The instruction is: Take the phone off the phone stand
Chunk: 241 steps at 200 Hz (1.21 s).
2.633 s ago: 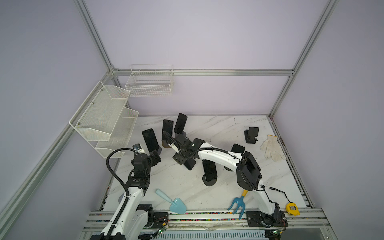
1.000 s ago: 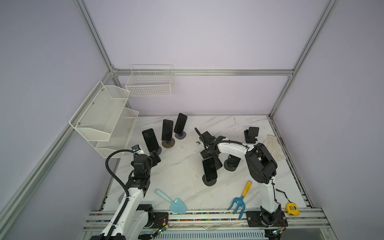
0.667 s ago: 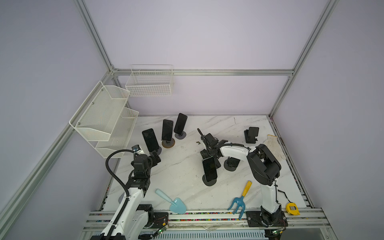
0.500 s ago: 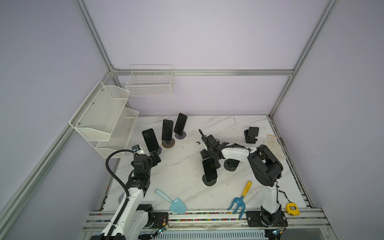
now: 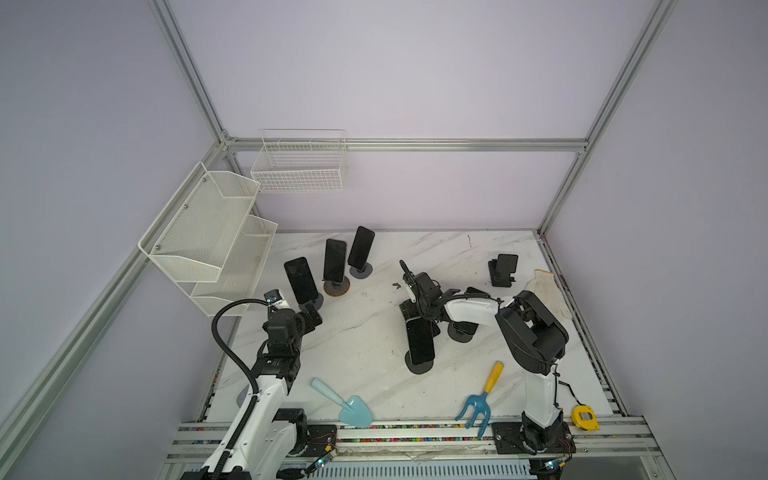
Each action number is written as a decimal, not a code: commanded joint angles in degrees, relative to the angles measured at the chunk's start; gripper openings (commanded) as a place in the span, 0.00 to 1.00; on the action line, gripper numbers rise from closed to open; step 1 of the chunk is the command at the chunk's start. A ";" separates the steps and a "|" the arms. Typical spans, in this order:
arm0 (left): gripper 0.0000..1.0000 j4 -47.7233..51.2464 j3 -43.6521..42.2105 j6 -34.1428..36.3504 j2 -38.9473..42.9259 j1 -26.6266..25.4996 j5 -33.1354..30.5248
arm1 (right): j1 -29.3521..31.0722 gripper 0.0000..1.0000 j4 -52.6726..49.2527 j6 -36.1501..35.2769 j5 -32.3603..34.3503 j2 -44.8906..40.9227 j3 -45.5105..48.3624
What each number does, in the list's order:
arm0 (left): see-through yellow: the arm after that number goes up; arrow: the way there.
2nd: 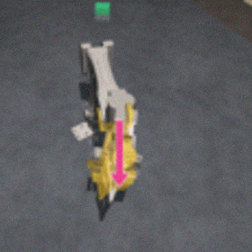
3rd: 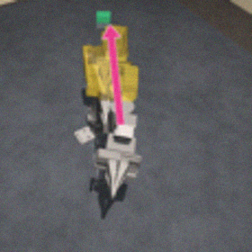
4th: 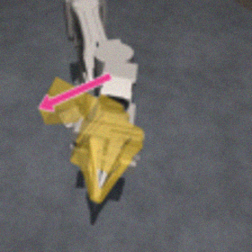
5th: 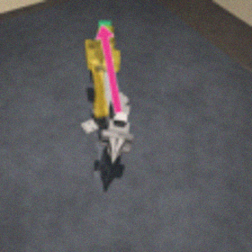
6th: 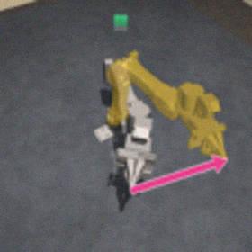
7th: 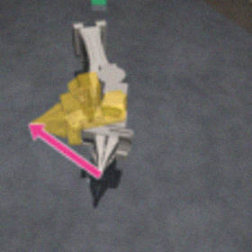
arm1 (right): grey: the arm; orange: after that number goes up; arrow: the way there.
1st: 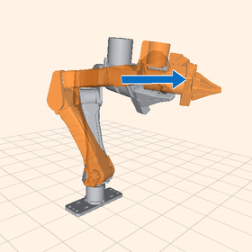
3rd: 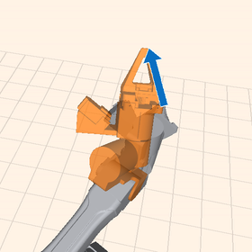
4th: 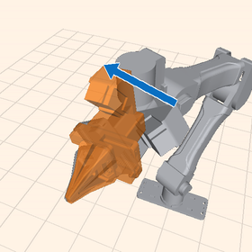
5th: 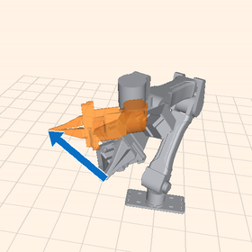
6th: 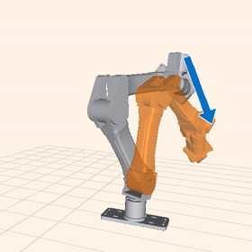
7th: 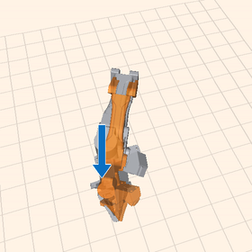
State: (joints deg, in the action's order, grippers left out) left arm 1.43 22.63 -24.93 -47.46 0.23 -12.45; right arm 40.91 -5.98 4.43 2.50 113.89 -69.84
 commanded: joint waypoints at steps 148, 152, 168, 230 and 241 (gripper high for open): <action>1.00 -1.57 -1.41 -0.47 0.26 -0.23 1.25 | 0.32 0.79 -5.14 -1.03 -1.06 1.25 2.31; 1.00 -1.63 -1.37 -0.47 0.20 -0.25 1.40 | 0.32 0.79 -5.12 -1.08 -1.08 1.09 2.34; 1.00 -1.70 -1.36 -0.45 0.20 -0.23 1.54 | 0.32 0.80 -4.88 -0.99 -1.35 0.81 2.46; 0.99 -1.96 -1.37 -0.56 0.00 -0.23 1.25 | 0.32 0.80 -3.87 -0.88 -1.28 0.03 2.79; 1.00 -1.96 -1.38 -0.56 -0.07 -0.23 1.28 | 0.32 0.80 -3.60 -0.85 -1.27 -0.32 2.80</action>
State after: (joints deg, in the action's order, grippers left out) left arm 1.41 22.63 -24.93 -47.66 0.23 -11.55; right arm 40.91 -5.69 3.75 2.13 113.67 -69.56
